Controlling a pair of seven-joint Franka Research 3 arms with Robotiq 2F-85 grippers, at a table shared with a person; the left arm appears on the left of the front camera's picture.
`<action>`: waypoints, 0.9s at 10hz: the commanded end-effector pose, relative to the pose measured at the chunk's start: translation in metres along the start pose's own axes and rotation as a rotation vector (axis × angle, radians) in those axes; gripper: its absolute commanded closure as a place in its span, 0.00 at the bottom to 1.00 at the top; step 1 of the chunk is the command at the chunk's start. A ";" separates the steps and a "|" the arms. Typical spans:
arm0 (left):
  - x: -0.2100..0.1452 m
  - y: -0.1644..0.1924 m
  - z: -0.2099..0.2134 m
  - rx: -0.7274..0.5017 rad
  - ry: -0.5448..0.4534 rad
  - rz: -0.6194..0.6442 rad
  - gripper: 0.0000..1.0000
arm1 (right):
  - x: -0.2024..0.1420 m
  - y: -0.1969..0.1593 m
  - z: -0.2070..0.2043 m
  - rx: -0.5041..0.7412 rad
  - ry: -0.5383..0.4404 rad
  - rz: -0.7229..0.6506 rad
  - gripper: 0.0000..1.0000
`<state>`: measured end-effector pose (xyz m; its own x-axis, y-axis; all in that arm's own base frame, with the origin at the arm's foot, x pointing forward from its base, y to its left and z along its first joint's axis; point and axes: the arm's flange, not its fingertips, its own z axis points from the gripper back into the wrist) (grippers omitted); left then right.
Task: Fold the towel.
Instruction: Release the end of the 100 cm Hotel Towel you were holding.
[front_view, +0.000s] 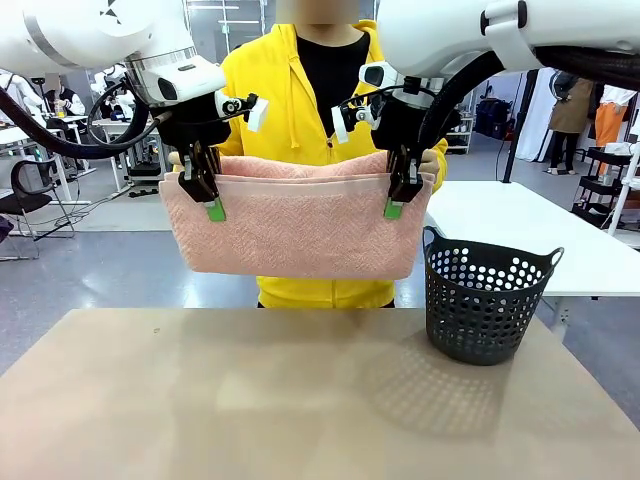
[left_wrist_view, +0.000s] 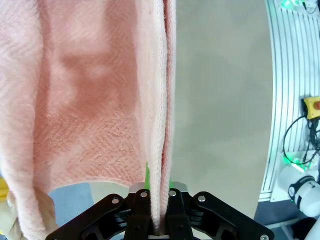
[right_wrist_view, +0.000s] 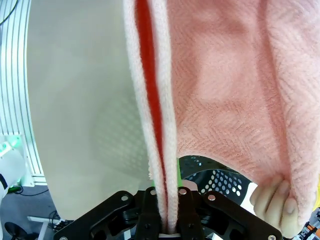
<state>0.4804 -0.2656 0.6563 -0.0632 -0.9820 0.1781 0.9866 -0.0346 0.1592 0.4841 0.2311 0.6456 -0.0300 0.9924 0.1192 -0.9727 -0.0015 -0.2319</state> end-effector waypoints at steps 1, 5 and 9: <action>0.000 0.001 0.002 0.009 0.009 -0.002 1.00 | 0.000 0.000 0.001 -0.005 0.007 0.004 1.00; 0.000 0.001 0.002 0.009 0.009 -0.002 1.00 | 0.000 0.000 0.001 -0.005 0.007 0.004 1.00; 0.000 0.001 0.002 0.009 0.009 -0.002 1.00 | 0.000 0.000 0.001 -0.005 0.007 0.004 1.00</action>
<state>0.4804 -0.2656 0.6563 -0.0633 -0.9820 0.1781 0.9866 -0.0347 0.1593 0.4841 0.2311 0.6456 -0.0301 0.9924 0.1192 -0.9727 -0.0017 -0.2319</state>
